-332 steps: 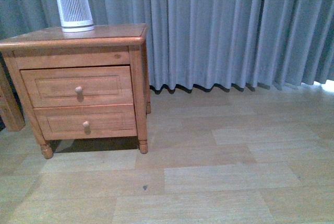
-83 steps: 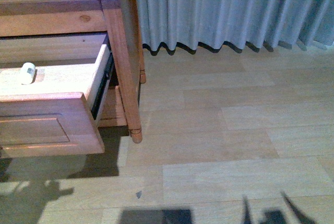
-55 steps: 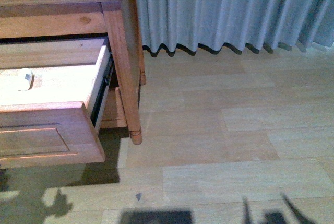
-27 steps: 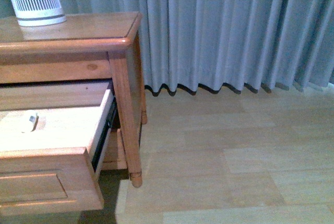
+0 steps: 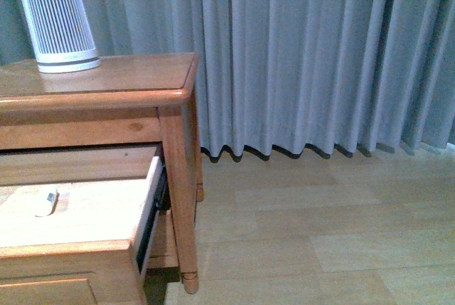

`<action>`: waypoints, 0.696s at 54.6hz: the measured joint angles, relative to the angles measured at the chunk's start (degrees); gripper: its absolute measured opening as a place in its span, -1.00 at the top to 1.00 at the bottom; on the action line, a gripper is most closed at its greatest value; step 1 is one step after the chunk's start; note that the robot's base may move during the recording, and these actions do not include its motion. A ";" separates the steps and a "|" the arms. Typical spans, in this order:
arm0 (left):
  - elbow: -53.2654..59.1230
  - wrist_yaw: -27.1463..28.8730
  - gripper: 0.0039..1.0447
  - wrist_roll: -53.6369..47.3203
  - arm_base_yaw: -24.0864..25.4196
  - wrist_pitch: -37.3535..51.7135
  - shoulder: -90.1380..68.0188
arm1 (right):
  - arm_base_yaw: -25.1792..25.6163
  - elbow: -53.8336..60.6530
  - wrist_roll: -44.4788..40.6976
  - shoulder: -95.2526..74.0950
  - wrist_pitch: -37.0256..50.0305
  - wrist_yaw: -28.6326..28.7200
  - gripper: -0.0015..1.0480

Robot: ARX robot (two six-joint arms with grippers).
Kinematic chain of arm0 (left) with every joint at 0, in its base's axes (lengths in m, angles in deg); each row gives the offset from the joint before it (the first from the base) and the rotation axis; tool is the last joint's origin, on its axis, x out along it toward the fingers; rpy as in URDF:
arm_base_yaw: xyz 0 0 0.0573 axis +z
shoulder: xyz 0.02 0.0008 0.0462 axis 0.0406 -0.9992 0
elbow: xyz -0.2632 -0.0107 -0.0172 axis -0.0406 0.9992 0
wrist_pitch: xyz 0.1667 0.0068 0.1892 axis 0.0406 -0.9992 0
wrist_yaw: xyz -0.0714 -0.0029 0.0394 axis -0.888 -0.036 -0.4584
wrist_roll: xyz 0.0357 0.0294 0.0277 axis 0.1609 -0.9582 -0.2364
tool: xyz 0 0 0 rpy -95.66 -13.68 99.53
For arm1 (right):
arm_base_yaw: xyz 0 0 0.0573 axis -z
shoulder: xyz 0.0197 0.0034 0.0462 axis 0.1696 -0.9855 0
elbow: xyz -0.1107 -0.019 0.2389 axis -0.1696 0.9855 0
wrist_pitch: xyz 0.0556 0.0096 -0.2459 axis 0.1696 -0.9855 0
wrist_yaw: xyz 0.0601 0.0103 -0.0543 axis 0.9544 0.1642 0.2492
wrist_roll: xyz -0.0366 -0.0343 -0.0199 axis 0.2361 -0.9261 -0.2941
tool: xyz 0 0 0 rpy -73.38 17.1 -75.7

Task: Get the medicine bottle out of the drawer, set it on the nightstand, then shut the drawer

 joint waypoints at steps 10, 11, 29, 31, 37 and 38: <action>2.99 0.04 0.95 -0.13 -0.07 -0.96 4.00 | 0.00 0.00 0.02 0.00 0.00 0.00 -0.87; 3.15 0.07 0.95 -0.15 -0.07 -1.03 4.22 | 0.00 0.00 0.00 0.00 0.00 0.02 -0.87; 6.08 0.17 0.95 -0.13 -0.07 -4.76 11.10 | 0.04 0.00 0.00 0.09 -0.02 0.26 -0.87; 6.27 0.37 0.95 -0.13 -0.07 -5.22 11.67 | 0.04 0.00 0.00 0.04 -0.02 0.48 -0.87; 7.48 0.28 0.95 -0.13 -0.07 -5.46 13.73 | 0.04 0.02 0.00 0.07 -0.02 0.61 -0.87; 7.91 0.26 0.95 -0.13 -0.07 -5.42 14.25 | 0.04 0.02 0.00 0.09 -0.02 0.61 -0.87</action>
